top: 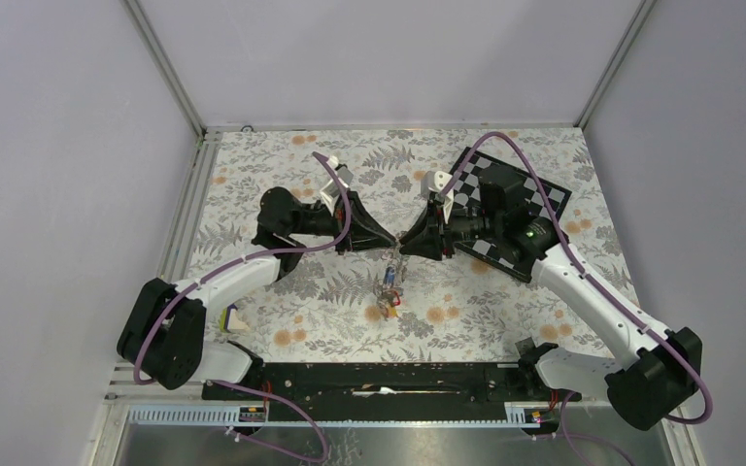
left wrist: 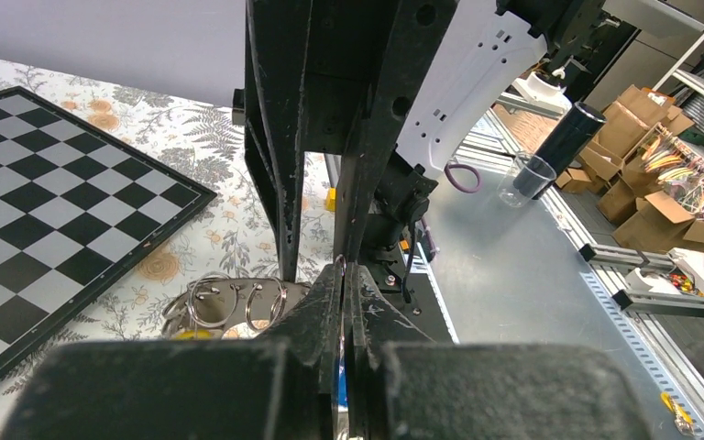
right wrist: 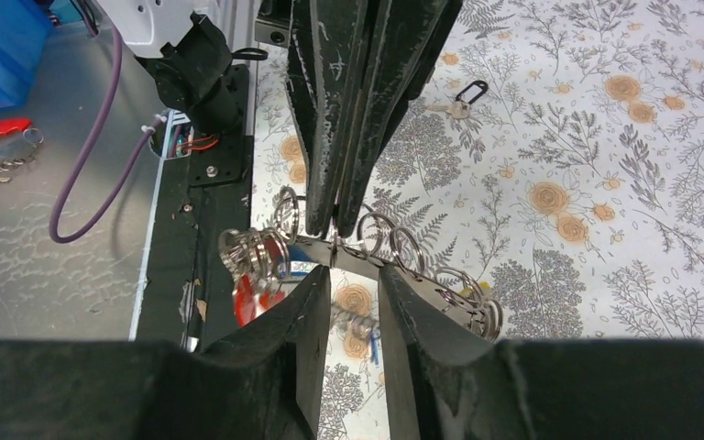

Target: Put the keys on the keyring

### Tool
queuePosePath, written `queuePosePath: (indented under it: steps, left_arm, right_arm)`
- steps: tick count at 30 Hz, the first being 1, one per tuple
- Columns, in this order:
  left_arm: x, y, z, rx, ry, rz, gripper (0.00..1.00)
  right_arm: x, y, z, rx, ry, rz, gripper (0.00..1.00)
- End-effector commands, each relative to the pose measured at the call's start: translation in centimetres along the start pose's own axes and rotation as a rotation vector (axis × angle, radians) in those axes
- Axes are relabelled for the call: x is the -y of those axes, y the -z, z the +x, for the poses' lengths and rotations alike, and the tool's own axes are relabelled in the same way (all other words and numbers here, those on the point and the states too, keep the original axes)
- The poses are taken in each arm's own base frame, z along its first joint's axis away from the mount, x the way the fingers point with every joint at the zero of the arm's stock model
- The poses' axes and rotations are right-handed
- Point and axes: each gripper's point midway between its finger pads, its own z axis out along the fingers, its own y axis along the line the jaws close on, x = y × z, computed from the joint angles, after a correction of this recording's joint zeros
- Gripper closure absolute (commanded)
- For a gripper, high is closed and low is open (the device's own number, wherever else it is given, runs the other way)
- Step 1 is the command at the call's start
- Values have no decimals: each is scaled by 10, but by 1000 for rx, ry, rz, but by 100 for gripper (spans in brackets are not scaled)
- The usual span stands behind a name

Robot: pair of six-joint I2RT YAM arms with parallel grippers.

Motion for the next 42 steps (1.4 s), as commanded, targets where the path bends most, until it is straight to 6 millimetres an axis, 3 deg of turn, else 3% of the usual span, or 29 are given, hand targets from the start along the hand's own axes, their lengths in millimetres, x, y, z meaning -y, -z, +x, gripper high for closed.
queuePosePath:
  steps: [1, 11, 16, 21, 24, 25, 29, 32, 37, 42]
  left_arm:
    - [3, 0, -12, 33, -82, 10, 100]
    - [-3, 0, -9, 34, -77, -8, 100]
    - [-4, -1, -7, 31, -74, -13, 100]
    - [-5, -1, -7, 29, -76, -14, 100]
    - [-3, 0, -5, 11, -91, -4, 100]
    - [-2, 1, -5, -6, -109, 2, 98]
    - [-13, 8, 3, -126, -142, -25, 65]
    - [-28, 13, 7, -216, -188, -92, 46]
    - [-48, 21, 8, -269, -173, -220, 34]
    - [-51, 21, 18, -288, -172, -217, 34]
  right_arm:
    - [-6, 0, -11, 39, 10, -46, 67]
    - [-6, -6, -9, 54, -34, -74, 71]
    - [-4, -9, -10, 58, -46, -80, 80]
    - [-1, -10, -9, 58, -44, -65, 100]
    - [5, -5, -2, 15, 0, -14, 100]
    - [9, -2, 0, -8, 33, 11, 100]
    - [19, 12, 8, -86, 204, 103, 100]
    - [26, 19, 17, -141, 354, 142, 100]
    - [31, 24, 35, -221, 595, 171, 100]
    - [42, 22, 57, -335, 797, 266, 100]
